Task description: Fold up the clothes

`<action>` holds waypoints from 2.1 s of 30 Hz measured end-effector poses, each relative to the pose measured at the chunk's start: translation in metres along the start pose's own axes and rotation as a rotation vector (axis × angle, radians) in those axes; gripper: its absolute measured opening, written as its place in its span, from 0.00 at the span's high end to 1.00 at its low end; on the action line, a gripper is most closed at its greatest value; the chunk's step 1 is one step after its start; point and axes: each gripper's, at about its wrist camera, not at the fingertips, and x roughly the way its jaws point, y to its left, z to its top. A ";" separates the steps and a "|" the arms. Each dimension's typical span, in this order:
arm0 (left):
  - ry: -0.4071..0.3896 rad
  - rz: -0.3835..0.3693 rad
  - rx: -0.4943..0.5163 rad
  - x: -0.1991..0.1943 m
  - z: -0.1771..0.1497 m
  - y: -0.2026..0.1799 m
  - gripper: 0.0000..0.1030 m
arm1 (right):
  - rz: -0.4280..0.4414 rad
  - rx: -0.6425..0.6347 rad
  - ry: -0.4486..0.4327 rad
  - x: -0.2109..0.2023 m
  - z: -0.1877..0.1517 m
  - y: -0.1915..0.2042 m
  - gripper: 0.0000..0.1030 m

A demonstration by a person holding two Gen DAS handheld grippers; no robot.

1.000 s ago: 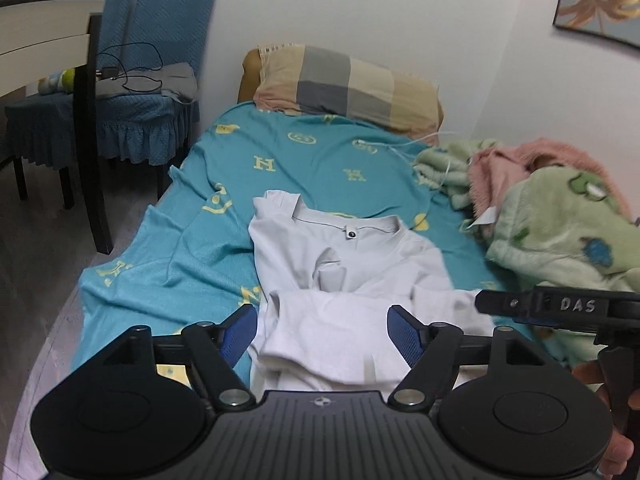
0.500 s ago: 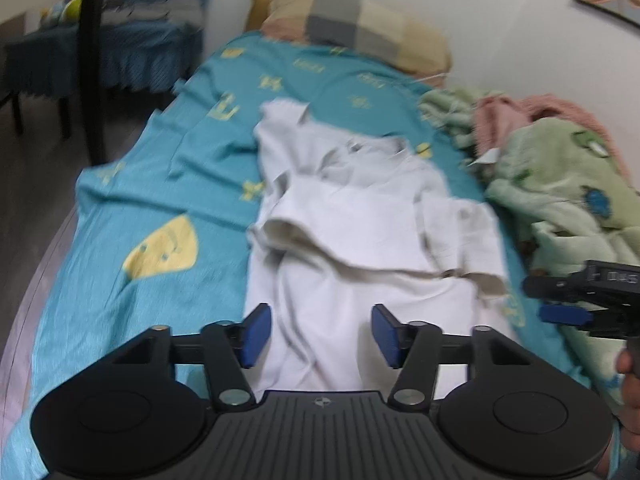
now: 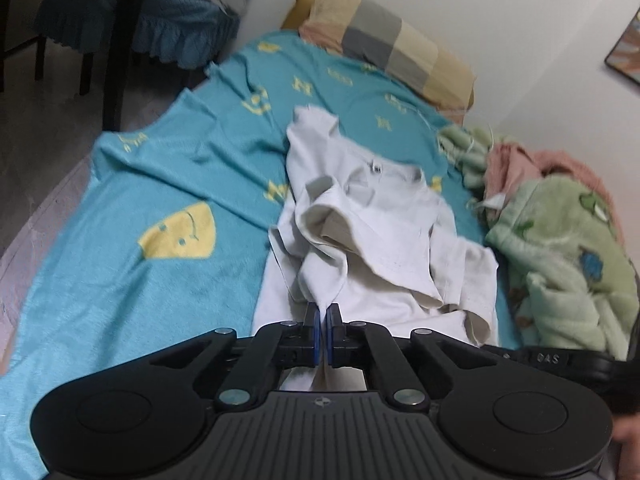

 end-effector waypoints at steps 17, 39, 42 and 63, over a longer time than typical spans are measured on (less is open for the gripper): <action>0.051 0.086 0.036 -0.008 -0.008 -0.013 0.59 | -0.026 0.102 -0.014 -0.008 0.002 -0.017 0.94; 0.200 -0.192 -0.637 0.024 -0.064 0.033 0.25 | 0.133 0.191 -0.148 -0.062 0.010 -0.008 0.92; 0.172 -0.195 -0.665 0.029 -0.062 0.036 0.34 | 0.155 0.212 -0.131 -0.062 0.010 -0.007 0.91; 0.023 -0.227 -0.649 0.013 -0.047 0.034 0.91 | 0.548 0.732 0.358 -0.005 -0.064 -0.005 0.33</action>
